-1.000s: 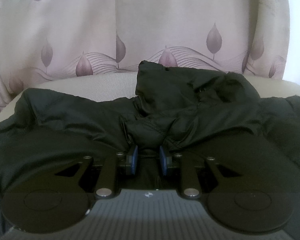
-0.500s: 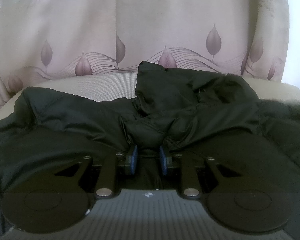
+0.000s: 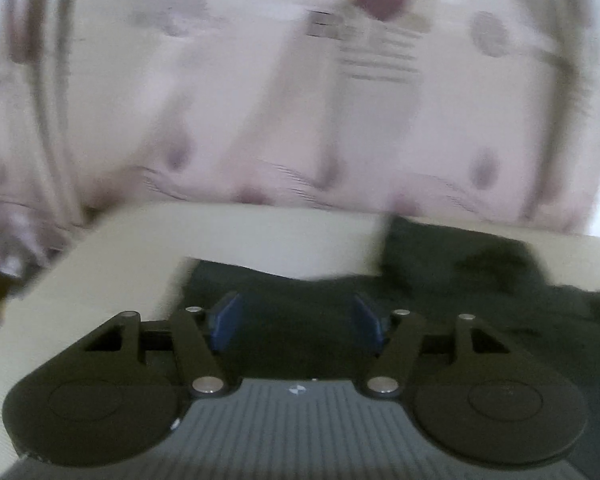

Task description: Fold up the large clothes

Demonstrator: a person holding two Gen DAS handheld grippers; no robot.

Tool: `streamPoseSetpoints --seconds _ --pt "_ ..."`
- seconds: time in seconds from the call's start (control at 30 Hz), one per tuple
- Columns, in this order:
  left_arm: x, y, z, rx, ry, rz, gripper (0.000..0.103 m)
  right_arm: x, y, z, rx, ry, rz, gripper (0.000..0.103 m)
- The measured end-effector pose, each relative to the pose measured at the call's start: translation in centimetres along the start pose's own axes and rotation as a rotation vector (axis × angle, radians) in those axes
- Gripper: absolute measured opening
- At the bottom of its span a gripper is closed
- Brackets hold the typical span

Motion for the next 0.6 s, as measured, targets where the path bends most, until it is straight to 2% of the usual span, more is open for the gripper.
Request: streamPoseSetpoints --seconds 0.1,0.17,0.23,0.3,0.4,0.5,0.6 --pt "3.0 -1.2 -2.6 -0.002 0.009 -0.116 0.059 0.2 -1.4 -1.4 -0.061 -0.019 -0.017 0.071" --pt "4.8 -2.7 -3.9 0.013 0.067 -0.168 0.057 1.0 -2.5 -1.5 -0.066 -0.033 -0.042 0.071" --pt "5.6 -3.8 -4.5 -0.023 0.054 -0.184 0.057 1.7 -3.2 -1.0 -0.023 -0.031 -0.047 0.080" --pt "5.9 -4.2 -4.7 -0.044 0.056 -0.188 0.058 1.8 -3.8 -0.2 0.012 -0.032 -0.054 0.085" --pt "6.2 -5.0 -4.9 -0.035 0.059 -0.194 0.062 2.2 -4.7 0.5 0.068 -0.005 -0.068 0.087" --pt "7.1 -5.8 -6.4 -0.137 0.048 -0.230 0.078 2.1 -5.5 0.4 0.065 0.005 -0.060 0.087" --pt "6.7 -5.3 -6.5 -0.116 0.056 -0.241 0.078 1.9 -5.3 0.6 0.076 0.008 -0.069 0.088"
Point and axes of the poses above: each gripper's, at about its wrist camera, not at the fingertips, and x roughly the way its jaws point, z to its right, y to its top, the point moved 9 cm from there along x, roughly the way its jaws point, and after that the axes turned 6 degrees about y, right-handed, at the moved point
